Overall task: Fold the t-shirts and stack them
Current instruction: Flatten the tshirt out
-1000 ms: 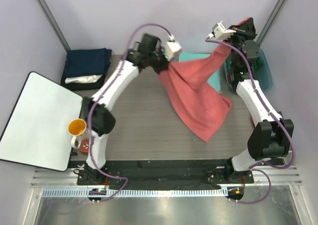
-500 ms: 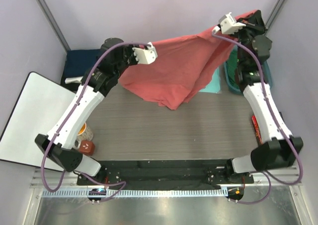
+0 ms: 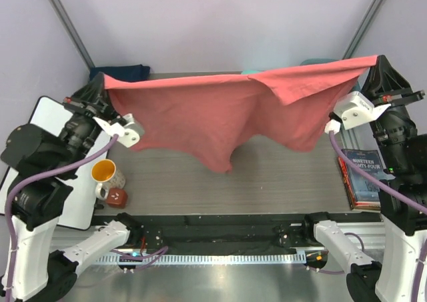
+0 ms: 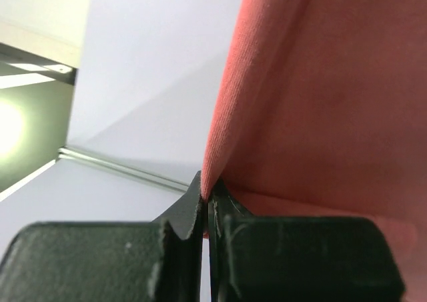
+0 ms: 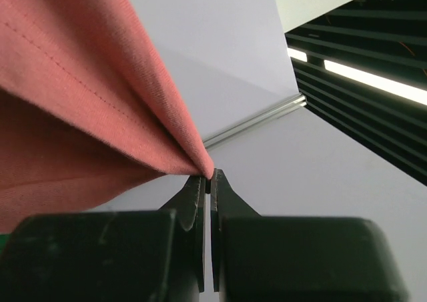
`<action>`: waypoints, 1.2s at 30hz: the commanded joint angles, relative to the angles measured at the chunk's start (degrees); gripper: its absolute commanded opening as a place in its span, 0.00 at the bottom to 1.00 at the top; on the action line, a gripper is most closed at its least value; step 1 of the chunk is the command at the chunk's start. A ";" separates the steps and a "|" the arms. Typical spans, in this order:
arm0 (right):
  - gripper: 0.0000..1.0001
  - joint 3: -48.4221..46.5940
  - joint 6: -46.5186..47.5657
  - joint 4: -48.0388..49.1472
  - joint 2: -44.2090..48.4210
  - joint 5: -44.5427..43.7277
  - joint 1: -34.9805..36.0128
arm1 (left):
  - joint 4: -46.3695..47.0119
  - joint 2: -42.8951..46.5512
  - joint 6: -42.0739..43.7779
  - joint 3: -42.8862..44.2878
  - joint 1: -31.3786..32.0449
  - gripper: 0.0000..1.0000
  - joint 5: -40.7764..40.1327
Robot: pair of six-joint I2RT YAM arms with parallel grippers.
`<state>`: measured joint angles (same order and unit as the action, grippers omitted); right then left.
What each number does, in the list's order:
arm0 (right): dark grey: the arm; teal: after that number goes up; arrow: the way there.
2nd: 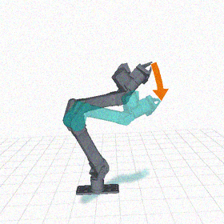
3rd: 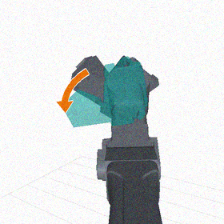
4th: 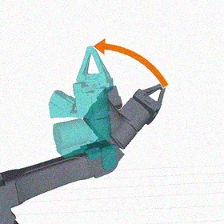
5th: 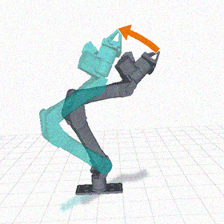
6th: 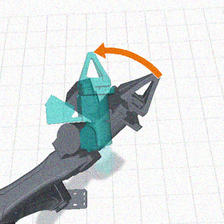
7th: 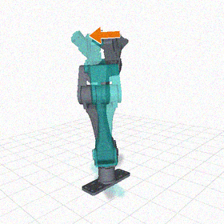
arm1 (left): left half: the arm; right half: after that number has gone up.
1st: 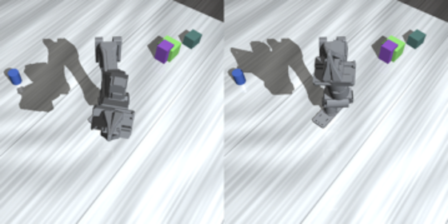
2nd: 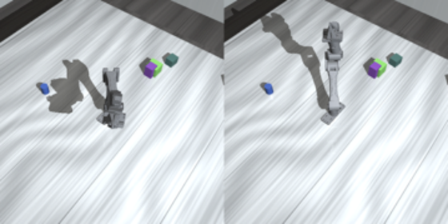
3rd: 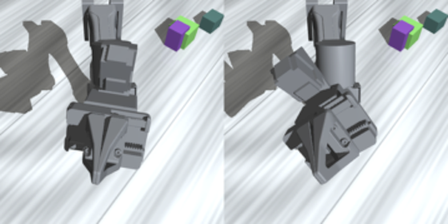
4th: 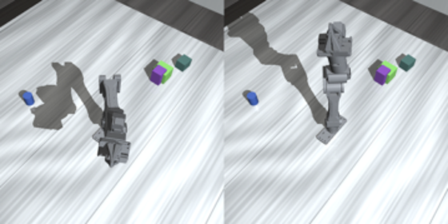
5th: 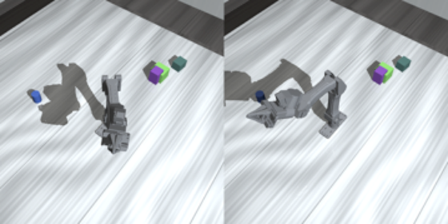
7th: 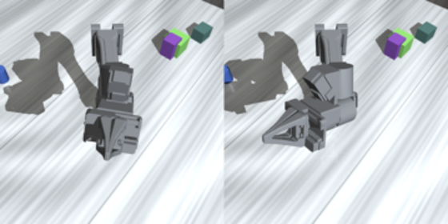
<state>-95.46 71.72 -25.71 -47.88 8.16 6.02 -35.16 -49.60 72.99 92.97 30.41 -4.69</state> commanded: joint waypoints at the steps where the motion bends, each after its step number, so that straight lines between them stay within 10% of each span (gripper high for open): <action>1: 0.01 2.11 -1.59 -1.46 -3.71 -2.62 -0.31 | 2.20 -2.34 1.00 0.90 -0.36 0.00 -1.03; 24: 0.01 35.07 8.16 32.22 -17.51 -5.62 0.22 | -12.65 -11.56 6.02 -26.17 -0.71 0.00 13.03; 36: 0.01 31.74 15.81 -6.78 -13.91 5.37 0.48 | -49.99 -28.85 8.39 -16.07 -0.71 0.00 29.20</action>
<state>-60.84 82.94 -15.84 -63.31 8.95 6.07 -67.70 -72.95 78.81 73.84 29.98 16.99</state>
